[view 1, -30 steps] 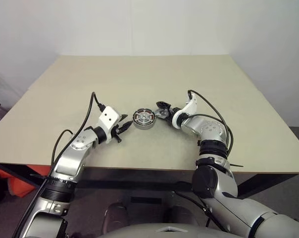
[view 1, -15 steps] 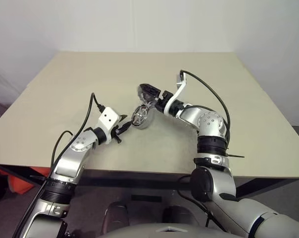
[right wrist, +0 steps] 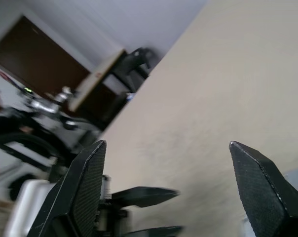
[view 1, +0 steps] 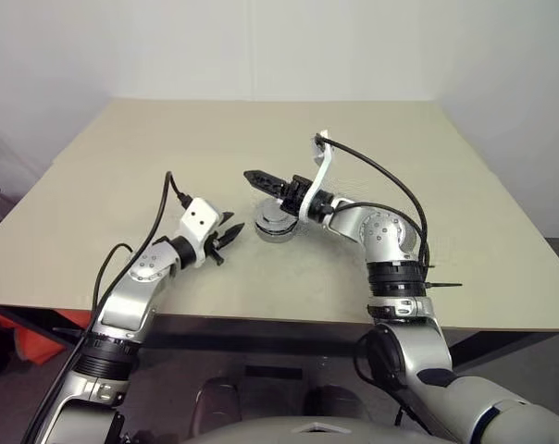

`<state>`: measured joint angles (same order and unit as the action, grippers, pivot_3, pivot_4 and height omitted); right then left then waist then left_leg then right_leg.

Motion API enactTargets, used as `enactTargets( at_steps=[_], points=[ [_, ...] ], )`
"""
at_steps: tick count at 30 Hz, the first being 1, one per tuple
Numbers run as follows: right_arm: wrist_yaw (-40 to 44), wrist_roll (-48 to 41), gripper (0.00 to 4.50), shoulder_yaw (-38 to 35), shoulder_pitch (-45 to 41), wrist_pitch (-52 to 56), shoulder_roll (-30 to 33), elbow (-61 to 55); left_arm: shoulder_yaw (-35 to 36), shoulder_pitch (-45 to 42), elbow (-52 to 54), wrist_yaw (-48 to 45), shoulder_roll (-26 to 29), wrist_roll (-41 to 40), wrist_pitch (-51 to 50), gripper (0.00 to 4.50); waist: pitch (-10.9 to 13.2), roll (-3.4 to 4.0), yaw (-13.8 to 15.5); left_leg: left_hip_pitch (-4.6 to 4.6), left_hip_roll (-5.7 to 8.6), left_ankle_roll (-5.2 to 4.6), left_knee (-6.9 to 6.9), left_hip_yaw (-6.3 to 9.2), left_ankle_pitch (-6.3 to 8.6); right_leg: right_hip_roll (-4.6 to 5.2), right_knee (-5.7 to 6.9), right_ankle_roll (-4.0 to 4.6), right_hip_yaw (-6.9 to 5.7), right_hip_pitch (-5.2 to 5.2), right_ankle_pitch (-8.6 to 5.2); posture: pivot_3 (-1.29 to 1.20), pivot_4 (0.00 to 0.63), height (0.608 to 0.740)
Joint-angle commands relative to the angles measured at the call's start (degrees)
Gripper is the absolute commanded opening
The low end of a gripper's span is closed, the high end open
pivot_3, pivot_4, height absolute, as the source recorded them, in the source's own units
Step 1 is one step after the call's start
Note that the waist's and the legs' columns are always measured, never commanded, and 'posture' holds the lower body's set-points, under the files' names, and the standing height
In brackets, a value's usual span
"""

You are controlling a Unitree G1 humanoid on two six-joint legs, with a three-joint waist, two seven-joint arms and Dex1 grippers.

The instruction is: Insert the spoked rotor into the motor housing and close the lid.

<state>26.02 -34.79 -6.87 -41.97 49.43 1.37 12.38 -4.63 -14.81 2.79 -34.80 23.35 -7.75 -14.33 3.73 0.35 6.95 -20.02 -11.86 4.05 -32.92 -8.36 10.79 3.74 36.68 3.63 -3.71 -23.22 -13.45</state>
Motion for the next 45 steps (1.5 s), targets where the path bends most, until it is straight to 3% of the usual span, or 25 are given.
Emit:
enactTargets(
  at_steps=[1,7,14,27,45],
  points=[
    [4.70,5.57,4.48,5.69,0.70,-9.02,2.04,-1.68,1.69,-1.02,1.33,0.08,0.51,-0.82,0.06,1.67,0.00,0.00,0.00,-0.01,0.00,-0.01,0.00,0.00,0.00,0.00,0.00,0.00,0.00,0.00,0.00,0.00,0.000,0.740],
    [9.99,21.66,4.48,18.86,2.52,-29.38,6.50,5.89,3.31,-0.64,1.85,0.10,0.81,-1.73,-0.42,1.67,0.00,-0.01,-0.17,-0.03,-0.01,-0.08,-0.07,0.00,0.04,0.00,0.00,0.00,0.00,0.00,0.00,0.00,0.000,0.740],
    [9.41,26.81,4.48,19.59,0.26,-38.54,4.07,15.07,8.00,1.16,6.94,-3.24,1.52,-11.01,-7.37,1.67,0.01,-0.02,-1.00,-0.07,-0.01,-0.15,-0.15,0.00,0.09,0.00,0.02,0.10,0.00,0.00,0.05,0.00,0.000,0.740],
    [8.49,29.16,4.48,17.11,-2.95,-42.54,3.29,24.40,11.78,3.23,9.19,-6.76,5.36,-18.62,-13.42,1.67,0.01,-0.05,-1.61,-0.04,-0.01,-0.22,-0.19,-0.01,0.12,-0.01,0.02,0.18,0.00,0.00,0.08,0.00,0.000,0.740],
    [8.85,32.17,4.48,16.32,-4.31,-45.65,2.97,31.96,10.84,3.73,9.18,-5.22,5.07,-17.08,-12.15,1.67,0.01,-0.05,-1.63,-0.04,-0.03,-0.24,-0.23,-0.01,0.13,-0.02,0.03,0.22,0.00,0.01,0.11,0.00,0.000,0.740]
  ],
)
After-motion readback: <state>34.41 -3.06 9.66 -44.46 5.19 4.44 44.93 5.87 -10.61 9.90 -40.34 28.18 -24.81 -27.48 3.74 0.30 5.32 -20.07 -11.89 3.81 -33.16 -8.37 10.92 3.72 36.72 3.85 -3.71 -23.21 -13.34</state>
